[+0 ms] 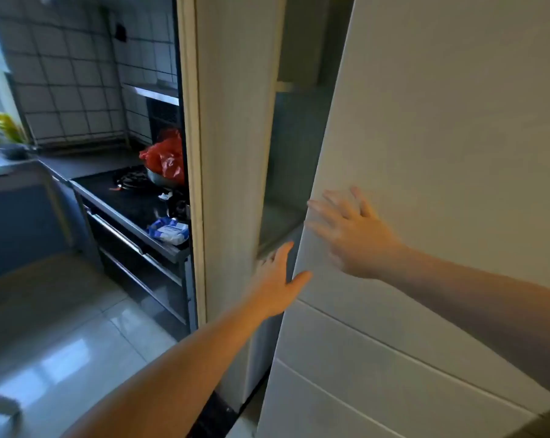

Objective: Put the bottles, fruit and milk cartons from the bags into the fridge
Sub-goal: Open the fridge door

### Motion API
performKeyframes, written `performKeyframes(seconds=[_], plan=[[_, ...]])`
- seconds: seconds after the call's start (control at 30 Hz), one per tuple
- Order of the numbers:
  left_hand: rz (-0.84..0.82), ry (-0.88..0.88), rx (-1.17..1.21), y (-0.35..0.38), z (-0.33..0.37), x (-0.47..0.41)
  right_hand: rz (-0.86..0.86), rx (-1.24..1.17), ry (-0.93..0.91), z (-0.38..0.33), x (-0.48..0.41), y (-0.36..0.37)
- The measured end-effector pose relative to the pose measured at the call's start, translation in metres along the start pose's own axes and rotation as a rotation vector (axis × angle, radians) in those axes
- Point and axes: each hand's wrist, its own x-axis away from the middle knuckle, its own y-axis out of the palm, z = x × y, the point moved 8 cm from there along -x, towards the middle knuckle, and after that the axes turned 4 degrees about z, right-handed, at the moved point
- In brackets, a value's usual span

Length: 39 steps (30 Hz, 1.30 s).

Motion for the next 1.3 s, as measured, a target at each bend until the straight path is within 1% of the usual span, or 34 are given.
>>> performKeyframes(seconds=[0.1, 0.27, 0.37, 0.47, 0.57, 0.7, 0.8, 0.9, 1.03, 1.13, 1.3], plan=[[0.044, -0.045, 0.011, 0.011, 0.0, -0.035, -0.012, 0.065, -0.097, 0.014, -0.022, 0.016], [0.02, -0.124, 0.034, 0.027, 0.007, -0.074, 0.063, 0.163, -0.178, 0.027, -0.051, 0.028], [0.013, -0.164, 0.071, 0.031, 0.005, -0.083, 0.061, 0.19, -0.229, 0.024, -0.066, 0.033], [-0.002, -0.165, 0.137, 0.031, 0.003, -0.085, 0.062, 0.226, -0.246, 0.025, -0.076, 0.031], [-0.018, -0.172, 0.167, 0.028, 0.007, -0.084, 0.025, 0.258, -0.248, 0.026, -0.078, 0.03], [-0.035, -0.177, 0.165, 0.025, 0.016, -0.074, 0.0, 0.222, -0.222, 0.023, -0.072, 0.02], [-0.007, -0.183, 0.176, 0.016, 0.013, -0.054, 0.028, 0.172, -0.232, 0.008, -0.066, 0.006], [0.029, -0.201, 0.188, 0.008, 0.006, -0.021, 0.119, 0.143, -0.278, -0.015, -0.055, -0.02], [0.096, -0.19, 0.247, 0.0, 0.013, 0.031, 0.206, 0.122, -0.304, -0.036, -0.022, -0.051], [0.13, -0.191, 0.232, -0.01, 0.023, 0.078, 0.273, 0.041, -0.272, -0.05, 0.02, -0.075], [0.142, -0.173, 0.21, -0.018, 0.039, 0.161, 0.423, -0.091, -0.134, -0.075, 0.105, -0.12]])
